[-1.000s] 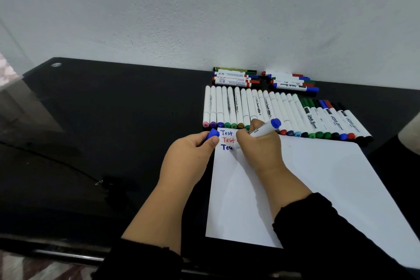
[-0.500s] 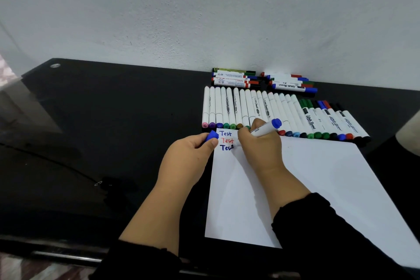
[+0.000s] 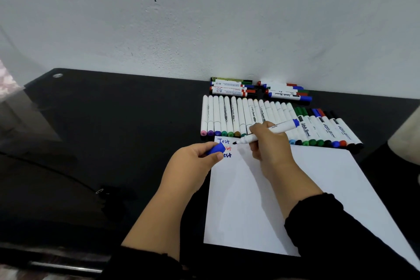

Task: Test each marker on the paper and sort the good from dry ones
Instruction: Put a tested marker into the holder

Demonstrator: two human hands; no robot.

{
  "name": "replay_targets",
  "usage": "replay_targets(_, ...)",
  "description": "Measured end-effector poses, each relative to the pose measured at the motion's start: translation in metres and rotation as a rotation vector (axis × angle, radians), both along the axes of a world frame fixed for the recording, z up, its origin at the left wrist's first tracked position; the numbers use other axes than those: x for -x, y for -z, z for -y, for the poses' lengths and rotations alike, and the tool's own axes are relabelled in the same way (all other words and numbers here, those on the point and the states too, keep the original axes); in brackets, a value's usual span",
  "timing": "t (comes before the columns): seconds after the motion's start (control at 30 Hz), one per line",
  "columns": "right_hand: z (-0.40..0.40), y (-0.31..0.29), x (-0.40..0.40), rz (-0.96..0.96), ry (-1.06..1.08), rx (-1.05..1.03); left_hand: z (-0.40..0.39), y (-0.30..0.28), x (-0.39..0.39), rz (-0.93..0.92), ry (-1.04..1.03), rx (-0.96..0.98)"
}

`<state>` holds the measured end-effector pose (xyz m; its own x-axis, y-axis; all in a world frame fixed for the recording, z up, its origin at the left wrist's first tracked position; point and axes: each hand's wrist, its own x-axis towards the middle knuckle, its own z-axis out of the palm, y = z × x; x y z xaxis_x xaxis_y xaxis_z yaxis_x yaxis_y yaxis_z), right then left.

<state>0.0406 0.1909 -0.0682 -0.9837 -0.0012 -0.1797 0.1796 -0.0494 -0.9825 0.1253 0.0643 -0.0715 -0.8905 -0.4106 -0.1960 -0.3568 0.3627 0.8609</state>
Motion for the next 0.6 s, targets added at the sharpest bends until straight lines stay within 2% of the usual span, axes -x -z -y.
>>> replay_targets(0.13,-0.007,-0.017,-0.008,-0.031,-0.052,0.090,-0.006,-0.004,-0.001,-0.024,0.023,-0.062)
replay_targets(0.4,-0.011,-0.021,-0.025,-0.080,-0.125,-0.015,-0.018,-0.010,-0.006,-0.090,0.092,-0.118)
replay_targets(0.6,-0.017,-0.023,-0.034,-0.066,-0.182,0.048,-0.019,-0.014,-0.005,-0.124,0.089,-0.142)
